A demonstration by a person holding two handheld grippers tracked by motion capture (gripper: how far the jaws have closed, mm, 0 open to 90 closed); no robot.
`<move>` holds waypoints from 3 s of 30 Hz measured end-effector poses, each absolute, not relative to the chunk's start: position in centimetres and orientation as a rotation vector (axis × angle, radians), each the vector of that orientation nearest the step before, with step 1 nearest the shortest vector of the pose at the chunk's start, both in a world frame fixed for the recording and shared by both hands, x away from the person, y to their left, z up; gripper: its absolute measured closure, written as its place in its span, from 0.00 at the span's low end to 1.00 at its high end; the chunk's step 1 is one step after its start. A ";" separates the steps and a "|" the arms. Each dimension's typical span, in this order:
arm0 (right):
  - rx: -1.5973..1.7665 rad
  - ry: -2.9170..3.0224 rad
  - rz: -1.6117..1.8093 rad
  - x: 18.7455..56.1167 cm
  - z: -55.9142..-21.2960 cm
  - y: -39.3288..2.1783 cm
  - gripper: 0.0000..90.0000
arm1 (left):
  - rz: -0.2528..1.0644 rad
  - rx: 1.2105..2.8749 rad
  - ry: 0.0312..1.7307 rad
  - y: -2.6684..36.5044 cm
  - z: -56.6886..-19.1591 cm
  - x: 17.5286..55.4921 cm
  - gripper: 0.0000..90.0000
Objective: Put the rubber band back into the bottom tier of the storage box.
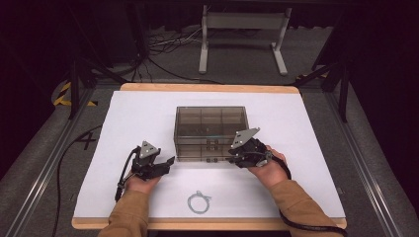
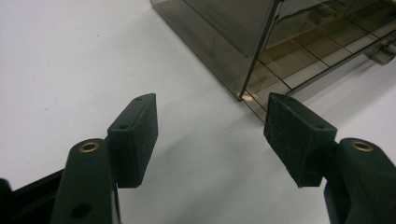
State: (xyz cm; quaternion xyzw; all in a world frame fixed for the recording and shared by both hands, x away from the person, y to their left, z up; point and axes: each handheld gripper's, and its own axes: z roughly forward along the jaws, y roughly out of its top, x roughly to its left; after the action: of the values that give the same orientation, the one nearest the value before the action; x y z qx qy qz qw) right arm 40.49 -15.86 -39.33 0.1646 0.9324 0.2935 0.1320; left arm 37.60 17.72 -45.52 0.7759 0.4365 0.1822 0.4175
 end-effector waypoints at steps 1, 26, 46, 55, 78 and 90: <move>0.467 2.707 0.845 40.5 -39.3 -15.8 0.75 | 0.457 1.947 1.095 17.7 -45.5 37.6 0.40; 0.356 2.766 0.629 41.8 -40.8 -14.1 0.76 | 0.455 1.954 1.091 17.7 -45.5 37.6 0.40; 0.334 2.796 0.544 41.4 -40.8 -13.8 0.85 | 0.455 1.952 1.094 17.7 -45.5 37.6 0.40; 0.303 2.830 0.506 40.7 -40.5 -13.6 0.88 | 0.457 1.955 1.094 17.7 -45.5 37.6 0.40; 0.242 2.912 0.451 38.3 -40.1 -13.1 0.92 | 0.457 1.945 1.098 17.7 -45.5 37.6 0.40; 0.228 2.954 0.430 37.1 -39.9 -13.0 0.93 | 0.457 1.943 1.098 17.7 -45.5 37.6 0.40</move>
State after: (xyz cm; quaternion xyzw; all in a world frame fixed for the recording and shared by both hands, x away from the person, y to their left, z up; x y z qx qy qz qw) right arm 37.12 -12.98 -39.93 0.0758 0.9840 0.1433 0.0737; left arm 37.57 17.70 -45.52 0.7745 0.4379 0.1823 0.4186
